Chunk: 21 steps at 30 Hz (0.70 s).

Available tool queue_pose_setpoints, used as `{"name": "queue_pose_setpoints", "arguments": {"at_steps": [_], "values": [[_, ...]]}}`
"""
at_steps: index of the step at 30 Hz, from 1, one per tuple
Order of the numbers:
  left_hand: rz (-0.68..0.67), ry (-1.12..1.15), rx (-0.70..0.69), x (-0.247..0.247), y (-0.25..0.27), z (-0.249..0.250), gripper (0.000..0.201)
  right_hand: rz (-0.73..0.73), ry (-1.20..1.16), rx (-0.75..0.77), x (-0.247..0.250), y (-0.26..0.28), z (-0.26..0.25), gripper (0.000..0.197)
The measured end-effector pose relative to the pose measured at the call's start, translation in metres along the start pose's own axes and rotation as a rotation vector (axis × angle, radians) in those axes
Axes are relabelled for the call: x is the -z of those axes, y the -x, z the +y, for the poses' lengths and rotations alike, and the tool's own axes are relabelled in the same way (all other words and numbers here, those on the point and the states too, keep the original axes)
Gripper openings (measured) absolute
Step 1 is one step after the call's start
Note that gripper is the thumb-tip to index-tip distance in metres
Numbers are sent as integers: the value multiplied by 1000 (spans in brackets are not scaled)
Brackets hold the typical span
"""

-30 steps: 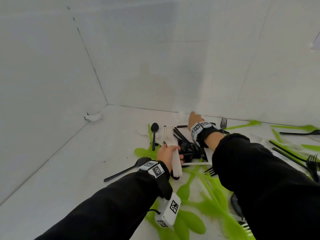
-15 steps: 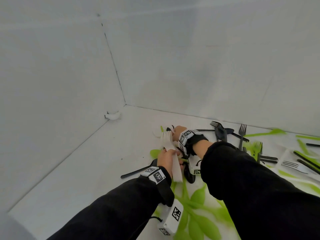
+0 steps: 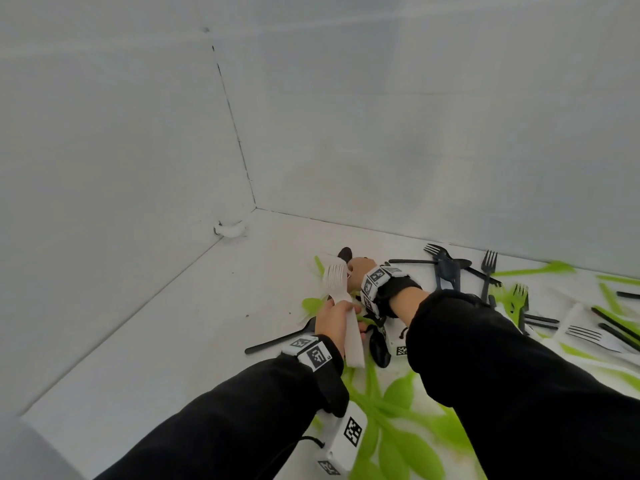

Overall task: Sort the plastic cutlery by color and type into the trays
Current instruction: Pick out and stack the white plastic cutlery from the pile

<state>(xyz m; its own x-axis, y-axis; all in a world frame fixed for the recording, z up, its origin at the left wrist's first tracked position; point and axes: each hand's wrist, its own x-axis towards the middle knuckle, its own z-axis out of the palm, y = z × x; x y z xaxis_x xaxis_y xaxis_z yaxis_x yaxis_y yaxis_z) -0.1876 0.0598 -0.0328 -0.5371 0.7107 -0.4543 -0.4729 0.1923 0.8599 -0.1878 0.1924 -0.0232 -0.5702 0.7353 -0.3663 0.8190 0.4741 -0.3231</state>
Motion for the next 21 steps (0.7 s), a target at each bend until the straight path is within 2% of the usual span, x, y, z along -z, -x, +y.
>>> {"name": "queue_pose_setpoints", "arguments": {"at_steps": [2,4,6,7,11,13,15,17,21], "values": [[0,4,4,1,2,1,14,-14,21,5,2,3,-1,40],[1,0,8,2,3,2,13,2,-34,-19,8,8,-4,6],[3,-14,9,4,4,3,12,40,-80,-55,10,5,1,38],[4,-21,7,5,5,4,11,55,-121,-71,13,4,3,43],[22,-52,7,9,7,5,3,126,-147,-89,25,16,9,39],[24,-50,0,11,9,5,5,179,-198,-103,28,19,8,38],[28,-57,-10,13,10,6,7,170,-230,-92,29,19,10,38],[39,-74,-10,16,12,5,4,196,-406,-97,25,17,10,39],[48,-62,23,26,12,4,8,135,-702,-53,17,6,-8,35]]}}
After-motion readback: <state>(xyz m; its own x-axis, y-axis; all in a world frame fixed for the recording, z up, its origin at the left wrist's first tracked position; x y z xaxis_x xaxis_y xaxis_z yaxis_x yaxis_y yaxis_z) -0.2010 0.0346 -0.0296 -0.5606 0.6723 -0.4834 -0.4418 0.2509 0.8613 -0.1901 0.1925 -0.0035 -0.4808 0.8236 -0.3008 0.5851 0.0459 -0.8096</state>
